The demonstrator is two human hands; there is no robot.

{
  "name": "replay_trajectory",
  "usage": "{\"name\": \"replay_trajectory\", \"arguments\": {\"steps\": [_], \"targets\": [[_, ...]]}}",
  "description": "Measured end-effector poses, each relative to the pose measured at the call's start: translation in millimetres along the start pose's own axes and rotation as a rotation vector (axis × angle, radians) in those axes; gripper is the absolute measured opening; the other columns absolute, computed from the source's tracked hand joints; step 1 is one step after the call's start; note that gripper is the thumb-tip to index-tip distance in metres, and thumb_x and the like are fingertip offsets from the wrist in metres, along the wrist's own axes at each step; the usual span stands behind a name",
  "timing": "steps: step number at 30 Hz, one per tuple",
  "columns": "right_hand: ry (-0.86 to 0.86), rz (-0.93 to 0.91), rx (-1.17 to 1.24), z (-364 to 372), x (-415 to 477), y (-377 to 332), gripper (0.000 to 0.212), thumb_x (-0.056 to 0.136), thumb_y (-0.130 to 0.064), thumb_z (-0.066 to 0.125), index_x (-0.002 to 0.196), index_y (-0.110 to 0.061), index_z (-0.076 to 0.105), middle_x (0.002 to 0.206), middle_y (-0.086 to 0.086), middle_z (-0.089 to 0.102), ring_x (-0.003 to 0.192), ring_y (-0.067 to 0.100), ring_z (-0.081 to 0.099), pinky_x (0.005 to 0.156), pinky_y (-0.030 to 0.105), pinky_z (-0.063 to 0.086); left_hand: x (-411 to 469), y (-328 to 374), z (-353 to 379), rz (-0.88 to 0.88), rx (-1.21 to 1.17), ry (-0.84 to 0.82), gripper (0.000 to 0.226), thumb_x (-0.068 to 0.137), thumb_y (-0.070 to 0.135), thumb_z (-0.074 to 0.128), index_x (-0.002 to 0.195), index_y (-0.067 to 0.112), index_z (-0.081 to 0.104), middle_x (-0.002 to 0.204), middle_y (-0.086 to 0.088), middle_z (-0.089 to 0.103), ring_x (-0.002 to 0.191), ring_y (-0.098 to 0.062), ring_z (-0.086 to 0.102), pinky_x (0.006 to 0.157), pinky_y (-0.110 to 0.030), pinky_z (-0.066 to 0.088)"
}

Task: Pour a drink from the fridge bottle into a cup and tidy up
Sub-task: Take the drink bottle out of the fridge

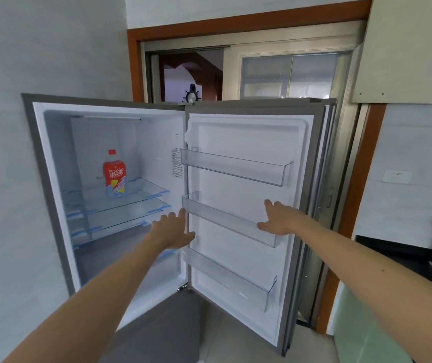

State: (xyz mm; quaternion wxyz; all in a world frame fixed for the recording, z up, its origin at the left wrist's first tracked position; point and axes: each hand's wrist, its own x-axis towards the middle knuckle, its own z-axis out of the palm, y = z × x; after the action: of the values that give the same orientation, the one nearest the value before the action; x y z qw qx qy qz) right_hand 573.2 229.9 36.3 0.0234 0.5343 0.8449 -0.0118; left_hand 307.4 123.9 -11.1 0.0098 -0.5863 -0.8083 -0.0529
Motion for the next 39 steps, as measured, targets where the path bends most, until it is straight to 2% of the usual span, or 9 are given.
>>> {"name": "replay_trajectory", "arguments": {"steps": [3, 8, 13, 17, 26, 29, 32, 39], "targets": [[0.033, -0.103, -0.002, 0, -4, -45, 0.086, 0.097, -0.056, 0.046, 0.157, -0.016, -0.002, 0.16, 0.012, 0.02, 0.139, 0.032, 0.035, 0.108, 0.043, 0.038, -16, -41, -10, -0.051, 0.007, 0.013, 0.084, 0.095, 0.054, 0.048, 0.157, 0.012, 0.011, 0.155, -0.02, 0.034, 0.14, -0.04, 0.036, 0.111, -0.055, 0.035], [0.113, -0.385, -0.013, -4, -12, -122, 0.077, 0.098, -0.046, 0.05, 0.156, -0.02, 0.006, 0.149, 0.011, 0.036, 0.131, 0.031, 0.042, 0.101, 0.043, 0.043, -46, -104, -23, -0.118, 0.023, 0.005, 0.078, 0.094, 0.049, 0.051, 0.153, 0.01, 0.018, 0.151, -0.019, 0.037, 0.136, -0.04, 0.039, 0.108, -0.054, 0.037], [0.158, -0.484, 0.05, -5, -16, -187, 0.075, 0.097, -0.046, 0.053, 0.155, -0.019, 0.013, 0.152, 0.013, 0.036, 0.131, 0.032, 0.044, 0.101, 0.046, 0.044, -69, -155, -28, -0.165, 0.028, 0.008, 0.077, 0.094, 0.049, 0.052, 0.153, 0.011, 0.021, 0.152, -0.019, 0.036, 0.138, -0.04, 0.038, 0.11, -0.055, 0.038], [0.146, -0.517, 0.054, -2, -13, -221, 0.079, 0.097, -0.046, 0.054, 0.156, -0.019, 0.009, 0.155, 0.014, 0.031, 0.135, 0.034, 0.041, 0.105, 0.048, 0.042, -78, -183, -25, -0.19, 0.009, -0.001, 0.079, 0.095, 0.049, 0.051, 0.155, 0.011, 0.016, 0.157, -0.02, 0.029, 0.142, -0.041, 0.034, 0.113, -0.054, 0.036], [0.129, -0.535, 0.126, -1, 30, -251, 0.078, 0.096, -0.051, 0.053, 0.154, -0.021, 0.013, 0.147, 0.013, 0.042, 0.128, 0.034, 0.049, 0.101, 0.046, 0.046, -60, -215, -19, -0.216, 0.01, -0.004, 0.077, 0.096, 0.051, 0.05, 0.153, 0.009, 0.018, 0.155, -0.021, 0.03, 0.138, -0.041, 0.039, 0.11, -0.056, 0.039], [0.122, -0.554, 0.153, 2, 51, -255, 0.079, 0.095, -0.053, 0.052, 0.155, -0.022, 0.011, 0.151, 0.011, 0.039, 0.13, 0.033, 0.049, 0.101, 0.045, 0.045, -45, -220, -19, -0.237, 0.006, 0.005, 0.077, 0.096, 0.051, 0.049, 0.153, 0.009, 0.019, 0.153, -0.021, 0.034, 0.138, -0.041, 0.04, 0.109, -0.055, 0.04], [0.122, -0.573, 0.157, 1, 77, -253, 0.081, 0.095, -0.054, 0.053, 0.156, -0.022, 0.01, 0.155, 0.01, 0.035, 0.132, 0.033, 0.047, 0.103, 0.046, 0.043, -23, -219, -19, -0.251, -0.027, 0.006, 0.078, 0.096, 0.05, 0.05, 0.154, 0.01, 0.018, 0.154, -0.022, 0.033, 0.139, -0.041, 0.039, 0.111, -0.054, 0.04], [0.131, -0.613, 0.17, -9, 143, -236, 0.078, 0.094, -0.053, 0.056, 0.153, -0.024, 0.015, 0.146, 0.011, 0.042, 0.125, 0.032, 0.052, 0.096, 0.042, 0.045, 32, -202, -28, -0.294, 0.003, 0.007, 0.076, 0.098, 0.051, 0.047, 0.154, 0.009, 0.018, 0.154, -0.021, 0.034, 0.139, -0.042, 0.039, 0.11, -0.051, 0.041]]}}
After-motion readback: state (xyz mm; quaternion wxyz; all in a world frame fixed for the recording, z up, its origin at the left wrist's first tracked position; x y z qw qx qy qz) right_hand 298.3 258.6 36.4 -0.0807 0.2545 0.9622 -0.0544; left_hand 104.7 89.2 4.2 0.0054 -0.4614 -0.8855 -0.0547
